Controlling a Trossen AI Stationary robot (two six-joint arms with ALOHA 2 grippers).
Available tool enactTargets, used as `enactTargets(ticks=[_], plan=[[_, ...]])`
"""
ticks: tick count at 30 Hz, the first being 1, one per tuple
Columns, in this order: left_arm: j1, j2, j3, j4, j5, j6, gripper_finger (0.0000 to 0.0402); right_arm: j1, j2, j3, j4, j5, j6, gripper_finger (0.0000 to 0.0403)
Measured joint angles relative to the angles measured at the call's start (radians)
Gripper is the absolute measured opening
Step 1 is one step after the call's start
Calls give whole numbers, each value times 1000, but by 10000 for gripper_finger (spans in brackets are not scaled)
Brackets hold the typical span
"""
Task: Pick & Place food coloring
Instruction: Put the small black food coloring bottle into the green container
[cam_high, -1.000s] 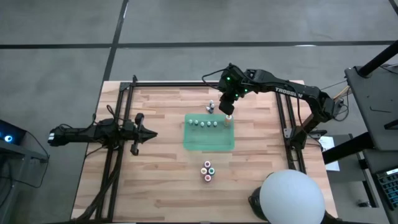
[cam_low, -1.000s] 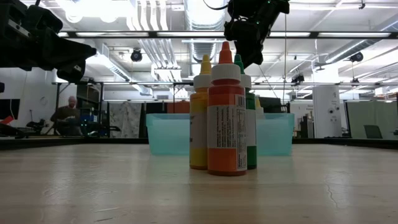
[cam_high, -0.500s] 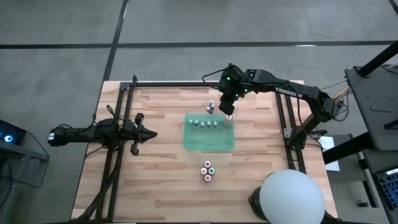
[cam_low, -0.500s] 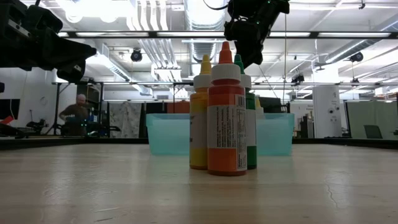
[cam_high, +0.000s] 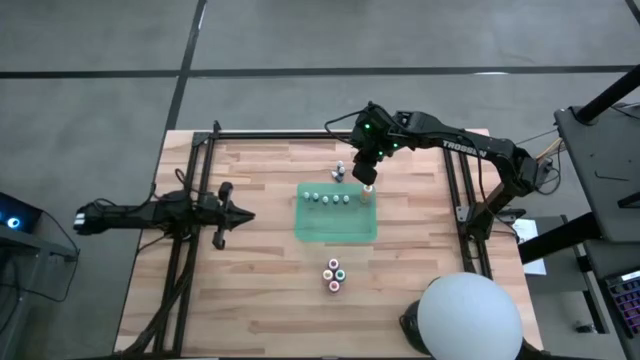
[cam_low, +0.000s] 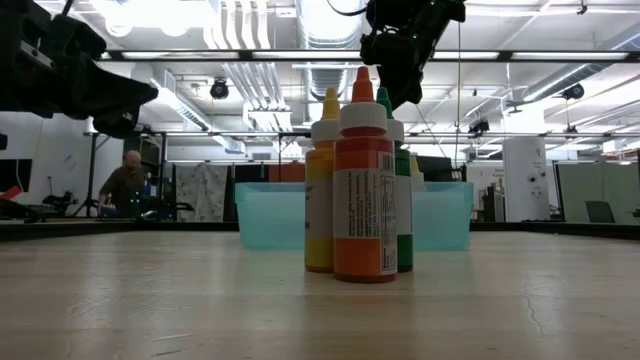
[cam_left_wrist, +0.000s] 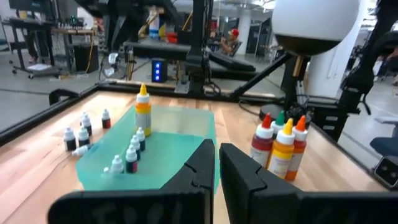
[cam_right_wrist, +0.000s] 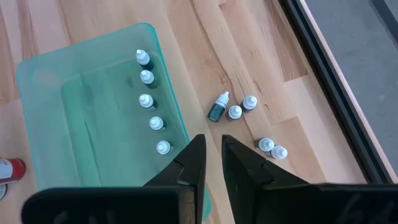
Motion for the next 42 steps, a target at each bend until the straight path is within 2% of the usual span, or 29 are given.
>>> enactTargets(ticks=[11,28,42], plan=[[4,27,0,1,0,0,0,0,0,0,0,0,0,43],[-1,-62,0,2,-1,0,0,0,0,0,0,0,0,43],[-11,-79,0,2,-1,0,0,0,0,0,0,0,-4,43]])
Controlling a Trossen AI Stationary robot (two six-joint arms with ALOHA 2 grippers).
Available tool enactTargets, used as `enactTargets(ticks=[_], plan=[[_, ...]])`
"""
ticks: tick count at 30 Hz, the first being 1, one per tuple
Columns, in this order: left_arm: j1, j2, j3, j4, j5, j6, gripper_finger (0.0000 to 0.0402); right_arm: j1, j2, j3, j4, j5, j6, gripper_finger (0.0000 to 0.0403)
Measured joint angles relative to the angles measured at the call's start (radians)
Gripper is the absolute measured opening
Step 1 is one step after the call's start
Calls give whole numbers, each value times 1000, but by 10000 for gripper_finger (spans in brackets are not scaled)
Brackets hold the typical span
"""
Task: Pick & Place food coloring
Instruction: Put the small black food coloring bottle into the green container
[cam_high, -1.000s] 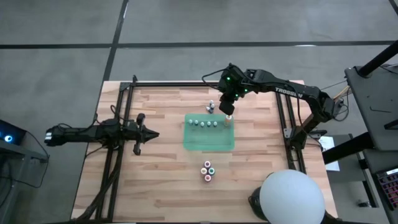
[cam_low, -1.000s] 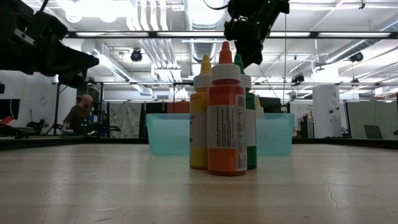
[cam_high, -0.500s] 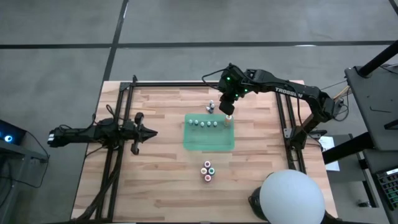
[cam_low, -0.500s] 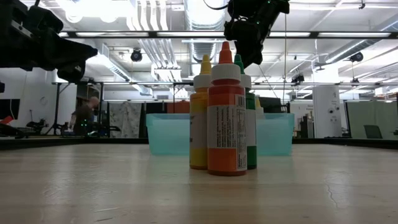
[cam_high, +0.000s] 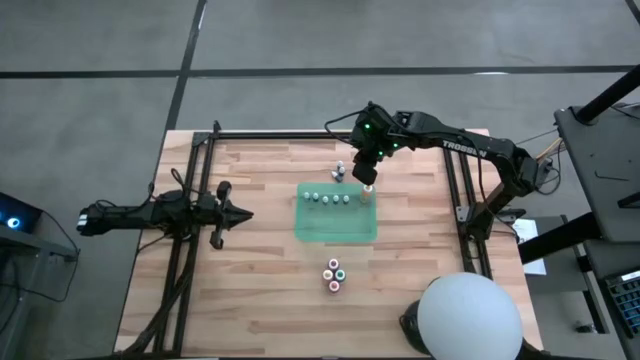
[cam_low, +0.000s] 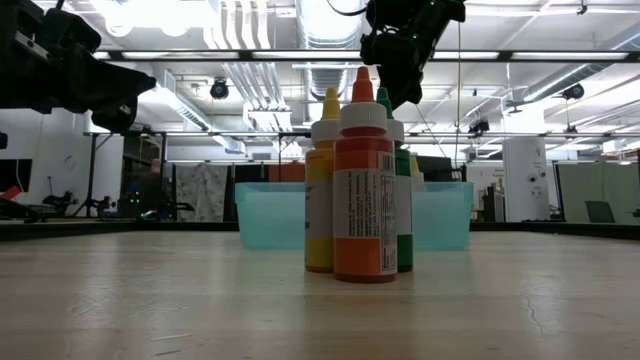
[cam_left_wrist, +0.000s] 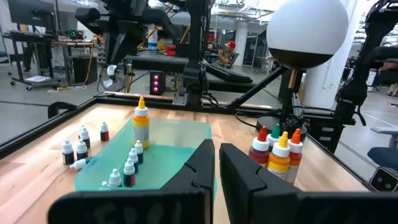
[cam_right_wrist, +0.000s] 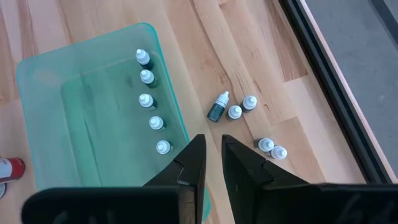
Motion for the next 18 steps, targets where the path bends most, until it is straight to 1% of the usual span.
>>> enactTargets(ticks=[14,18], plan=[[0,10,0,0,0,0,0,0,0,0,-1,-2,27,43],[0,10,0,0,0,0,0,0,4,28,-34,-4,36,43]])
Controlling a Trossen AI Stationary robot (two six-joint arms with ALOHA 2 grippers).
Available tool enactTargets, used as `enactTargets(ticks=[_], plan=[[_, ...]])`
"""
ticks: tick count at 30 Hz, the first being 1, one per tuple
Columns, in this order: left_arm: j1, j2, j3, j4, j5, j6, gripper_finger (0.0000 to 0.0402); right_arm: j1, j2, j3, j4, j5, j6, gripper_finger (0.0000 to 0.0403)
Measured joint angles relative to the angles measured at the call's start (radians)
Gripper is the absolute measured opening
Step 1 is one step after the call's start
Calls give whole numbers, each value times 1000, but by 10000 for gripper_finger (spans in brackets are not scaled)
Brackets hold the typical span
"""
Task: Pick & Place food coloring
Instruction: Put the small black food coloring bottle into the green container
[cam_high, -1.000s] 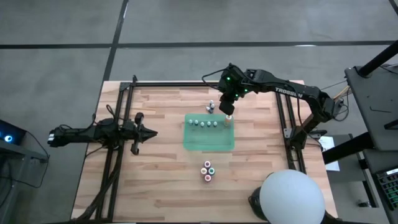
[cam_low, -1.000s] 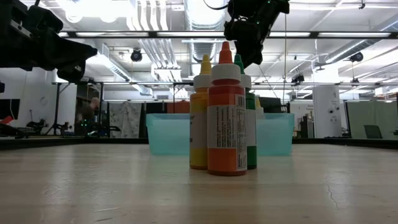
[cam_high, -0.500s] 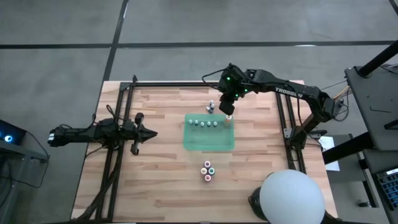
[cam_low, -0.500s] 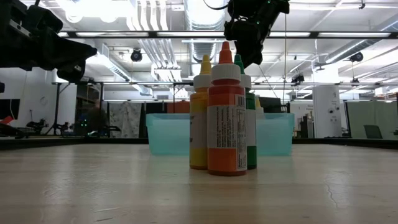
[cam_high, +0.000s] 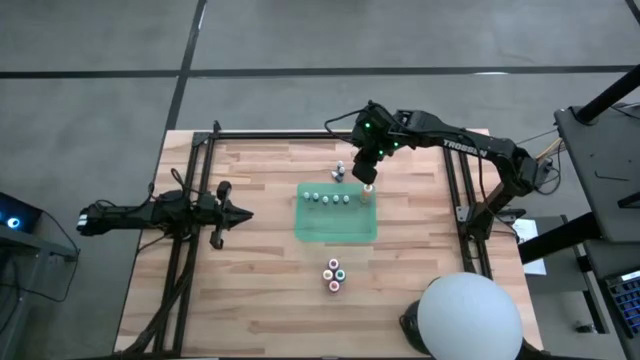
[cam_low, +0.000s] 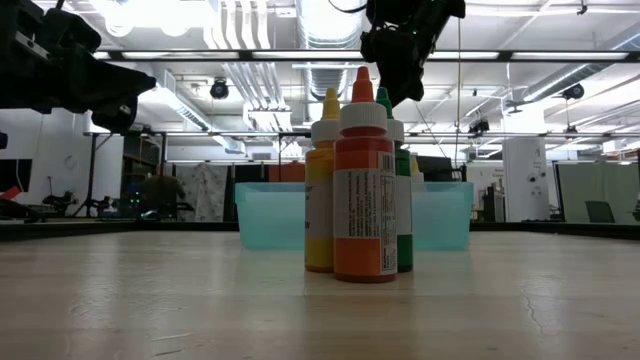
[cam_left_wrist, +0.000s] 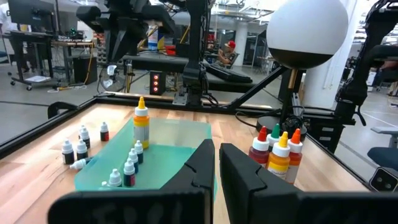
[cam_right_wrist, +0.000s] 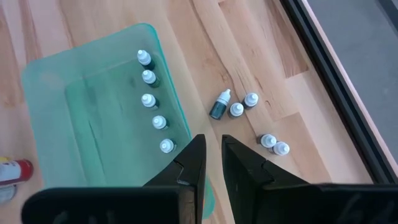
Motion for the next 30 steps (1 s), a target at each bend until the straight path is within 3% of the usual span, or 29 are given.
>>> enactTargets(ticks=[5,20,30], plan=[[1,0,0,0,0,0,0,-1,13,78,-79,3,64,67],[0,0,0,0,0,0,0,-15,125,197,-187,4,227,202],[0,0,0,0,0,0,0,-37,164,188,-217,7,331,224]])
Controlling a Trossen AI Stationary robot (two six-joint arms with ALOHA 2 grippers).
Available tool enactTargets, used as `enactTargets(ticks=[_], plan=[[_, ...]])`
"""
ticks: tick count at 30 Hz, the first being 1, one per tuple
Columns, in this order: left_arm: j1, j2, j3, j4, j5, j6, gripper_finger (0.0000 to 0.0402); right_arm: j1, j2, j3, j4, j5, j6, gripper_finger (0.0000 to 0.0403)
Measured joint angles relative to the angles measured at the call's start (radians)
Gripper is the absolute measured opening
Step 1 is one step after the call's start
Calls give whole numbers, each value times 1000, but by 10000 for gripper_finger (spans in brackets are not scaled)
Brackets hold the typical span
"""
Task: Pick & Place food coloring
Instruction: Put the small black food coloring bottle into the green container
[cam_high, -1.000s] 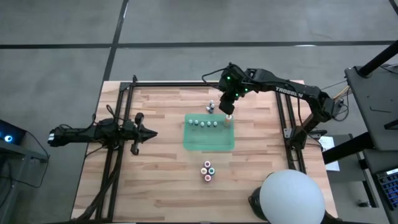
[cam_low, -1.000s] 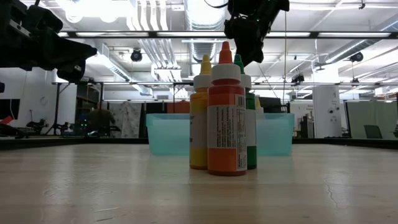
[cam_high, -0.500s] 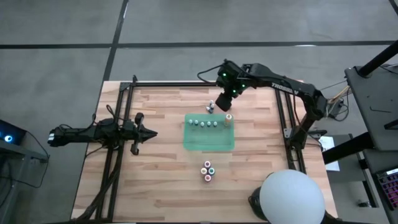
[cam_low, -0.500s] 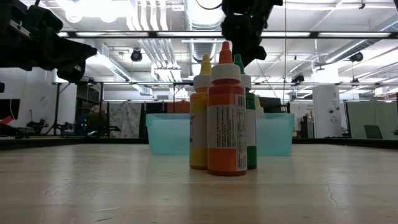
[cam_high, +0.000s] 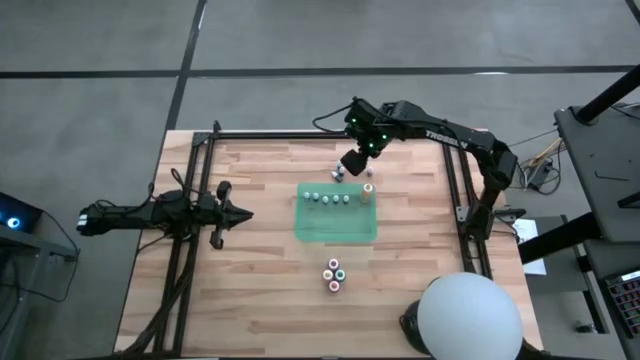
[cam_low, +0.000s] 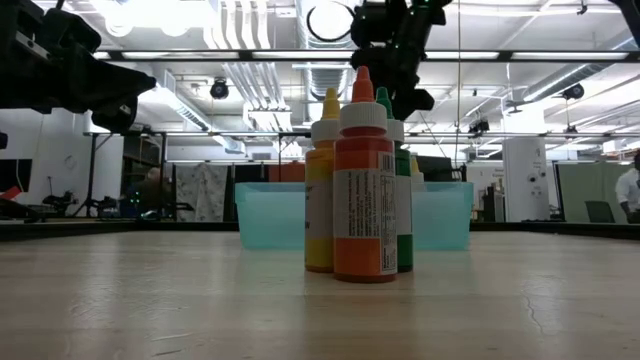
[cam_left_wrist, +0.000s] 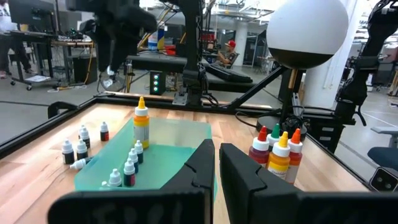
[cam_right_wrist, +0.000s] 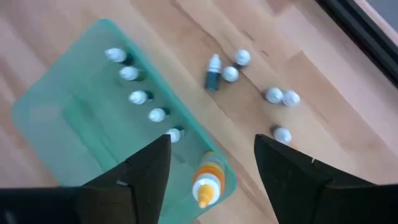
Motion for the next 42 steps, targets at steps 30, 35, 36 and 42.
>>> enactTargets(ticks=[30,35,36,42], plan=[[0,0,0,0,0,0,0,-73,20,-277,162,7,133,223],[1,0,0,0,0,0,0,-93,21,-306,194,6,134,221],[1,0,0,0,0,0,0,-96,21,-308,197,6,134,221],[1,0,0,0,0,0,0,-100,21,-338,207,9,146,221]])
